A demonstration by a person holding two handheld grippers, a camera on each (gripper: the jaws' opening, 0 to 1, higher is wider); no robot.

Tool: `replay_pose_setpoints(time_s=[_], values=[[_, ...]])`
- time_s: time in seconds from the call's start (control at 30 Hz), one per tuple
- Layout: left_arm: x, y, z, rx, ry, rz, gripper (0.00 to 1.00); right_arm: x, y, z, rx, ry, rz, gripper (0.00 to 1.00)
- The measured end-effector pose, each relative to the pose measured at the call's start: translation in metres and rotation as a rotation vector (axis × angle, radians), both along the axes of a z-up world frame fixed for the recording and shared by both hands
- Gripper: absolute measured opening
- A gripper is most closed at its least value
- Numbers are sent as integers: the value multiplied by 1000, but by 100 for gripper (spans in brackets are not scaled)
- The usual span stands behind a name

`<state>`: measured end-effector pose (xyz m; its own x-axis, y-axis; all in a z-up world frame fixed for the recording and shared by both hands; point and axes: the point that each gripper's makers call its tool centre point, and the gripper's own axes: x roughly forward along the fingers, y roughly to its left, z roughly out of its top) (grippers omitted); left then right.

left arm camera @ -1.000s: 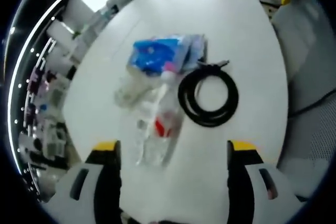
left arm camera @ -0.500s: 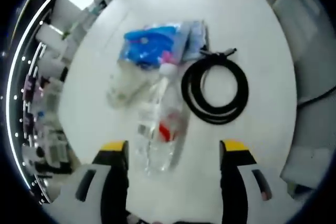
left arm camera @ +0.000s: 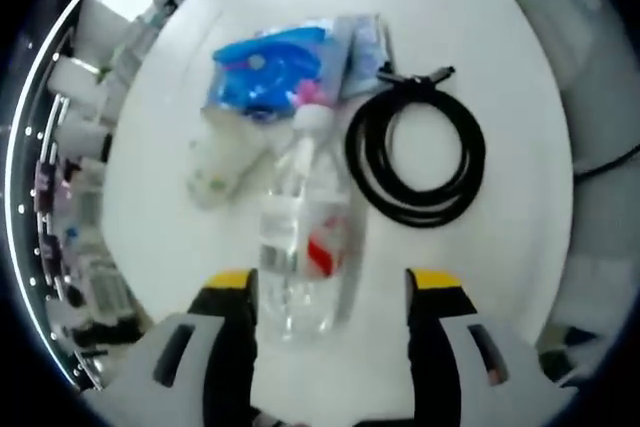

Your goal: Arrange the tabletop items into an orderly group along one side of the table until the central work area is clear of visible clutter.

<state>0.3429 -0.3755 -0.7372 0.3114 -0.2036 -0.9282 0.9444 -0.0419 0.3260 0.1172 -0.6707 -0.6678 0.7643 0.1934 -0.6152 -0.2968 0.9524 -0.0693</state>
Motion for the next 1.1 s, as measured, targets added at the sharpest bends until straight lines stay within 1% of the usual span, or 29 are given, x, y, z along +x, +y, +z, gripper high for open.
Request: replay_pose_setpoints(time_s=[0.1,0.17,0.2,0.4,0.47,0.53,0.57,0.67,0.73,0.87,1.03,1.1], values=[[3,1,-2,25,-11,-33,54,0,0,-1,-1,1,-1,91],[5,0,-4,30,-23,-42,52,0,-1,-1,-1,2,-6,91],[7,0,-7,45,-28,-58,52,0,-2,-1,-1,4,-10,91],[12,-4,-14,62,-32,-80,52,0,-4,-1,-4,3,-22,91],[13,-3,-15,77,-41,-91,51,1,-4,-1,-3,2,-25,91],[16,-3,-17,86,-63,-111,49,0,-4,-2,-2,4,-27,90],[17,-2,-17,97,-69,-132,48,0,-4,-2,-2,6,-28,89],[21,-3,-17,89,-78,-130,44,0,-5,-2,-6,6,-30,89],[22,-4,-18,74,-69,-122,44,0,-4,-2,-6,7,-30,89],[23,-4,-21,84,-74,-151,43,0,-5,-2,-13,8,-33,89],[28,-4,-24,92,-82,-156,40,-1,-7,-2,-13,7,-43,89],[28,-4,-24,88,-61,-152,40,0,-6,-1,-7,3,-43,89]])
